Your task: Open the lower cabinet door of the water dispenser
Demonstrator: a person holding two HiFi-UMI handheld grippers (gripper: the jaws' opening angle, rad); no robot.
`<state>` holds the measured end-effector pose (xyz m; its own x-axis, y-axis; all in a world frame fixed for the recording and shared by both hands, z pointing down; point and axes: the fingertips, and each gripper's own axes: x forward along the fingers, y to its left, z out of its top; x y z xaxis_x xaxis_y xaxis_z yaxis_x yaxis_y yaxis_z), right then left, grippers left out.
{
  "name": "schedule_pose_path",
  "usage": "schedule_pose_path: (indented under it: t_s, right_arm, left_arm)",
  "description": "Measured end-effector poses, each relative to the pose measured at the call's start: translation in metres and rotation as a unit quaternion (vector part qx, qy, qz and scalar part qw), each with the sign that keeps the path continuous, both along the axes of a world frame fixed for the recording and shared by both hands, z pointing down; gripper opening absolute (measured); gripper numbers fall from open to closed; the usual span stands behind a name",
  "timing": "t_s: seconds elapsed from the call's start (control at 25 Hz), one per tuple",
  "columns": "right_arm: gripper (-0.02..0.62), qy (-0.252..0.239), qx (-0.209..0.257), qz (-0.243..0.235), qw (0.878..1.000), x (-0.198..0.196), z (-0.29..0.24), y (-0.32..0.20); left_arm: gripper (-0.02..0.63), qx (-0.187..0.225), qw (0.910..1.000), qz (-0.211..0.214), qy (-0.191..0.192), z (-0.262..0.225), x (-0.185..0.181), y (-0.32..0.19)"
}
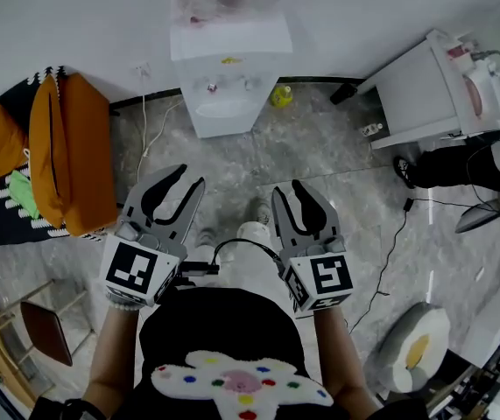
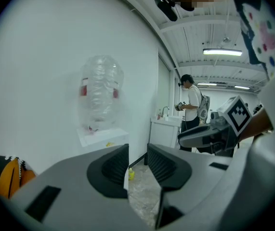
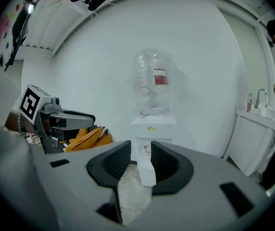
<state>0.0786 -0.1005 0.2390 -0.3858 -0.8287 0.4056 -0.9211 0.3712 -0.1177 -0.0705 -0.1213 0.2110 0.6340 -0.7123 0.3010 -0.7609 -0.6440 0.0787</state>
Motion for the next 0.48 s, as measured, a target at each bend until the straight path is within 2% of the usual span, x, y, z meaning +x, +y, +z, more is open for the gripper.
schedule_pose_path:
  t_s: [0.16,0.48]
  right_arm:
    - [0.115,-0.001,-0.006,0.0,1.0,0.02,0.013,-0.016]
    - [0.123,0.006,-0.006,-0.012,1.0,0.054,0.038,-0.053]
  left_arm:
    - [0.118,-0.003,0.9998,-0.005,0.017,0.005,0.017,-0.015]
    - [0.114,-0.013,0.9999,-0.002,0.006,0.029,0.054,-0.05]
